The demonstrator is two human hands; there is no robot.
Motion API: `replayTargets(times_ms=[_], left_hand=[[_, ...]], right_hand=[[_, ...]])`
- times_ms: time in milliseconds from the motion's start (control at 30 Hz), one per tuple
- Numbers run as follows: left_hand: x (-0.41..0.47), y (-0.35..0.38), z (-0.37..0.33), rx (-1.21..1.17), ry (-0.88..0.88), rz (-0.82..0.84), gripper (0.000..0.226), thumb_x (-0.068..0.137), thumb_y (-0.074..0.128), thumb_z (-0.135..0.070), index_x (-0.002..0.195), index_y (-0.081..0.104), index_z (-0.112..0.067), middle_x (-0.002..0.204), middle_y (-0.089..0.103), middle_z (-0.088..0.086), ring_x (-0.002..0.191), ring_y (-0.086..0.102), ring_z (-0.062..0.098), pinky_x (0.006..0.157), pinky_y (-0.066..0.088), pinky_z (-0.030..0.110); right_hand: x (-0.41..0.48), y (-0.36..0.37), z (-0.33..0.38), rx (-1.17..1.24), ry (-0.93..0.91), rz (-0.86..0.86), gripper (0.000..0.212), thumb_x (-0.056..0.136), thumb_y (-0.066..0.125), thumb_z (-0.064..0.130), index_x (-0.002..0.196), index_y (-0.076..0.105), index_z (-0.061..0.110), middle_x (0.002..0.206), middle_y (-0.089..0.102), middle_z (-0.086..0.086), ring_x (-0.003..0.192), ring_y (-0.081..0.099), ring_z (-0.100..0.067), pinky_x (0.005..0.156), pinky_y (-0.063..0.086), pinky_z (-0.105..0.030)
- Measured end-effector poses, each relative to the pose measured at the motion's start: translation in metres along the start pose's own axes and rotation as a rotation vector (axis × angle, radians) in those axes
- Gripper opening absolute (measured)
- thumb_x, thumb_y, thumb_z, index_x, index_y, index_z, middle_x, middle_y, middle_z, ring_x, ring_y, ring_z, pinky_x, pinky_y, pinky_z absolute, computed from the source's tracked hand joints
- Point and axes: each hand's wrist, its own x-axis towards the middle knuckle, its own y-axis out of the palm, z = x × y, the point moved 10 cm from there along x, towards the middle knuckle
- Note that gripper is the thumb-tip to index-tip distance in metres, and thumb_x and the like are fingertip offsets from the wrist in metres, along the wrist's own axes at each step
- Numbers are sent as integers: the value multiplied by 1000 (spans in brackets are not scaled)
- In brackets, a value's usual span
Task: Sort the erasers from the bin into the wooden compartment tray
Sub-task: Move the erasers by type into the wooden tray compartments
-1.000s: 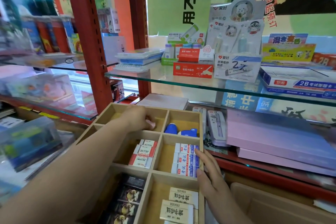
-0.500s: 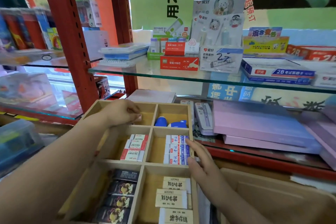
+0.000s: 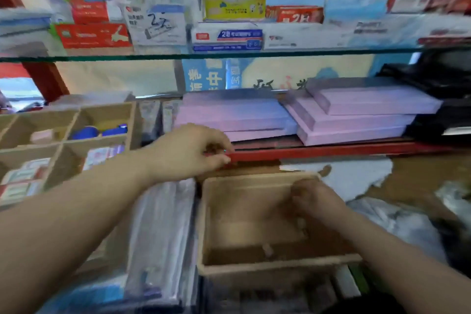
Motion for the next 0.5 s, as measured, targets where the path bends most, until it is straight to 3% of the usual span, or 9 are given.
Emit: replayTargets(times_ms=[100,167,233,400,500], left_hand=[[52,66,-26,61,27,90,22,88,56,-26,106,67,-22,110,66,-6,101,57,11,82,39,20],[74,110,-27,94,7,150,22,88,55,-25,107,66,-23,113,65,-6,104,56,13,82,40,21],[86,162,-12,87,-52,253,22,88,55,-22,107,67,-21,113,65,-4,105,57,15,84,41,22],[76,275,36,98,-173,515,30,87,55,-18,117,60,-20,125,57,-2,113,52,14,84,38,15],[57,333,63,196,-128,681,37,90,54,-20,126,52,-13,130,52,5,116,50,22,70,38,9]], right_hand=[[-7,0,-68,-243,115,-41,44,92,32,31,133,42,18,145,36,-7,134,30,-24,108,23,-26],[-10,-1,-103,-203,257,-48,48,95,34,27,141,25,21,154,13,-6,141,15,-26,112,18,-33],[-9,8,-125,-48,324,-19,56,94,40,19,144,14,19,155,4,-8,142,12,-27,112,20,-34],[-2,44,-147,220,272,88,57,94,39,7,144,11,11,147,31,-11,132,37,-25,103,29,-24],[2,51,-152,310,274,87,58,94,37,8,144,7,14,143,37,-10,125,45,-25,101,35,-27]])
